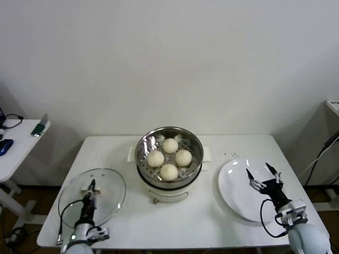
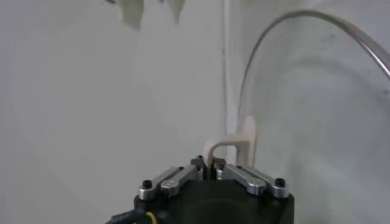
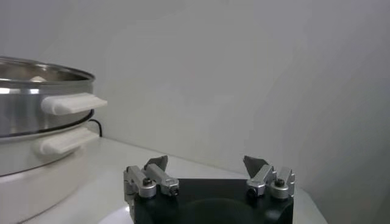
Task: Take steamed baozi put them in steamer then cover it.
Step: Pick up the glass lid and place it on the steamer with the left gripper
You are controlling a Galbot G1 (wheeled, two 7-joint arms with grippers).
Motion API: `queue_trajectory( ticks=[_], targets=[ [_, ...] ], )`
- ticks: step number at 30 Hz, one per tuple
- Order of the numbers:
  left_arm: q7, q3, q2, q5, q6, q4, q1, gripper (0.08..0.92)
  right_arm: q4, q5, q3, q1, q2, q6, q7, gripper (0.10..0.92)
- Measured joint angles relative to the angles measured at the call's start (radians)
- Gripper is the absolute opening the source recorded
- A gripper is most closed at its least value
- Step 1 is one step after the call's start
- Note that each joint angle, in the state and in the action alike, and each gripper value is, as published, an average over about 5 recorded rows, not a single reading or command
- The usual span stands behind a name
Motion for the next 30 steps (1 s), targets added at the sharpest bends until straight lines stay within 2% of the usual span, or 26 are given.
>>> queue_trajectory(
  ticks=[9,19,25,30],
  targets=[
    [0.019,-0.014,0.058,-0.050,0.073,-0.157,0.063,0.150,-0.018,-0.003,-0.014,0.020,-0.016,0.002,-0.001,0.823],
    [0.077,0.011,0.191,-0.122,0.223,-0.391,0.121,0.150,-0.049,-0.015,-0.055,0.064,-0.037,-0.005,0.008,0.823],
    [0.135,0.100,0.300,-0.157,0.324,-0.474,0.067,0.150,-0.062,-0.019,-0.089,0.097,-0.052,-0.014,0.015,0.823],
    [0.213,0.240,0.360,-0.164,0.421,-0.505,-0.052,0.150,-0.078,-0.028,-0.119,0.125,-0.055,-0.016,0.019,0.823]
  ],
)
